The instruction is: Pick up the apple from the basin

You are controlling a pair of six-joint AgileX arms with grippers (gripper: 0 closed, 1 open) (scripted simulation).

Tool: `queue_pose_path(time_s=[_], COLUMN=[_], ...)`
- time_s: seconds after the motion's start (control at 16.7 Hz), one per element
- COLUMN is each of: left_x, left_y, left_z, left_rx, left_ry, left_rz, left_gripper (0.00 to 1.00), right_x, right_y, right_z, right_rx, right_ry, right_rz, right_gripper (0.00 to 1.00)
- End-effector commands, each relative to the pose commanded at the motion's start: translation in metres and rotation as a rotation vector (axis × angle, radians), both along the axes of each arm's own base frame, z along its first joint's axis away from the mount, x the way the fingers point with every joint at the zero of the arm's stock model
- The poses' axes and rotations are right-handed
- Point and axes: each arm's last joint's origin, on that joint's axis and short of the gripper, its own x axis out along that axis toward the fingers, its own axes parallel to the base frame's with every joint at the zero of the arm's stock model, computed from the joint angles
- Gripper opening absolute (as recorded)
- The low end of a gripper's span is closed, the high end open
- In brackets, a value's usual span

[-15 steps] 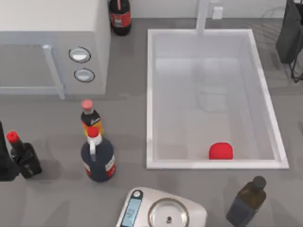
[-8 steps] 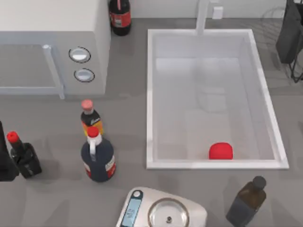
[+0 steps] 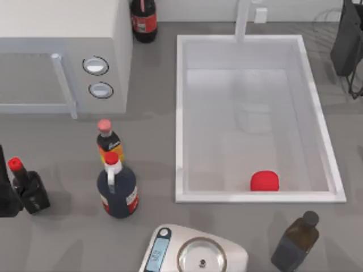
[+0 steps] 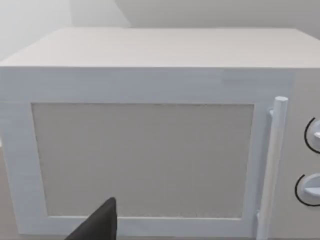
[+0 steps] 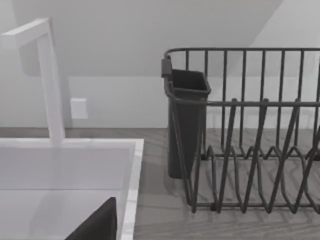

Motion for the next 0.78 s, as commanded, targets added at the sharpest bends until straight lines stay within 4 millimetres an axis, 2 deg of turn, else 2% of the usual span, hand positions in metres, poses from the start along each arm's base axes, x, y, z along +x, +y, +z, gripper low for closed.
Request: queue_pose_path(time_s=[0.54,0.78], left_x=[0.0,0.0], left_y=[0.0,0.0], left_z=[0.0,0.0], left_rx=[0.0,0.0], left_ry=[0.0,0.0], left_rz=[0.0,0.0], left_gripper=[1.0,1.0], right_x=[0.0,0.002], right_y=[0.0,0.003], right_z=[0.0,0.018], right_rx=[0.0,0.029], right_ry=[0.0,0.075], right_rz=[0.0,0.029], right_gripper=[1.0,1.0])
